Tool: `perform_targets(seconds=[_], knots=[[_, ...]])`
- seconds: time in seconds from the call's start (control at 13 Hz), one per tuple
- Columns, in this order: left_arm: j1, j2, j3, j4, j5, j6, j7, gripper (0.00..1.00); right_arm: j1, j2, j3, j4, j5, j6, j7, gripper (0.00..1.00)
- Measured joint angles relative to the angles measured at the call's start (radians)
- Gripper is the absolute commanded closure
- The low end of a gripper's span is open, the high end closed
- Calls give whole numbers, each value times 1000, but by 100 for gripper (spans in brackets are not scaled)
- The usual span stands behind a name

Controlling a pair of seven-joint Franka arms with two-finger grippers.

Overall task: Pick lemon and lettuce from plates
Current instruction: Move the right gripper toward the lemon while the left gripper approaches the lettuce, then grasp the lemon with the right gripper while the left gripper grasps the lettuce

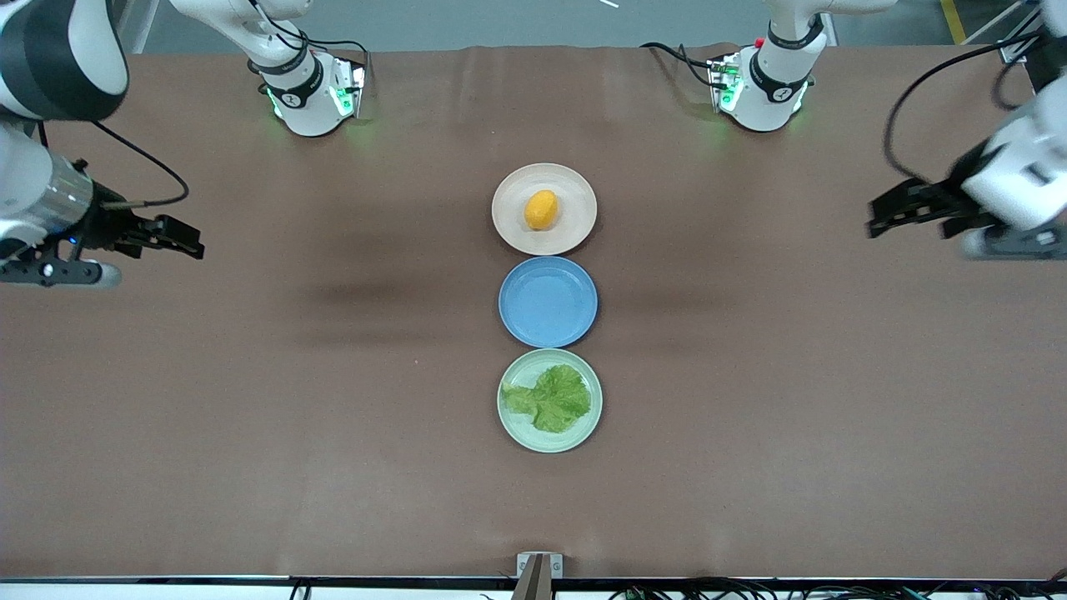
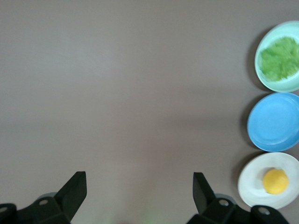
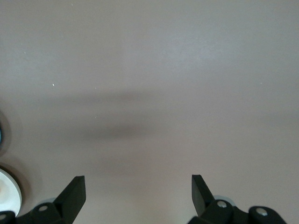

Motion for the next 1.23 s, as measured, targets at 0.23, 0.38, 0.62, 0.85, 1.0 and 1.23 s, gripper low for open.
perform_targets(seconds=[0.23,0.38,0.62,0.85,1.0,1.23], knots=[[-137,129,-24,0,0,86,-215,0,117,11,11,16,84,-43,268,0],[-215,227,-25,0,0,228,-380,0,265,7,20,16,104,-41,538,0],[-287,366,-25,4,1,463,-621,0,507,10,27,-48,112,94,857,0],[-347,497,-25,22,1,652,-952,0,725,80,28,-183,110,368,1113,0],[-383,574,-24,54,1,781,-1264,0,818,187,26,-207,85,510,1231,0],[-428,666,-22,92,2,953,-1614,0,893,327,24,-208,18,656,1351,0]])
